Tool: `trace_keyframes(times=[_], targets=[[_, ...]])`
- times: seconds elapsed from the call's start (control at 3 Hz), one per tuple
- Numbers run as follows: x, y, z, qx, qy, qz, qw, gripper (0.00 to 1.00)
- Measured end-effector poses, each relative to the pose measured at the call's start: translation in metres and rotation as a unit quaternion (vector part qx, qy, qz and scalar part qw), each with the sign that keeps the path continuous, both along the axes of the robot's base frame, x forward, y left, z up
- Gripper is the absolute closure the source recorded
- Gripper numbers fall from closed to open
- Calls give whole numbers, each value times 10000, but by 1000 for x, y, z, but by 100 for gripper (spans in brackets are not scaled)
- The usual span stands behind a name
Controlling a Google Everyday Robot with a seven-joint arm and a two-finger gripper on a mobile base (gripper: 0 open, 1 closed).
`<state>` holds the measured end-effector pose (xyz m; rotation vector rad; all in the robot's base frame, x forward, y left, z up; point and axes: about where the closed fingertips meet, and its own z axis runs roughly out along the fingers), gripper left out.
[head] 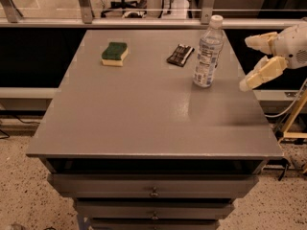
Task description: Knock blue plastic bottle over
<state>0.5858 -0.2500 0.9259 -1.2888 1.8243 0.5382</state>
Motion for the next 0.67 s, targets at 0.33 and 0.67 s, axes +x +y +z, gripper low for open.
trace_keyframes(times=[0.33,0.67], targets=[[-1,10,5,307,6,98,9995,0],[-1,10,5,279,8,92,9996,0]])
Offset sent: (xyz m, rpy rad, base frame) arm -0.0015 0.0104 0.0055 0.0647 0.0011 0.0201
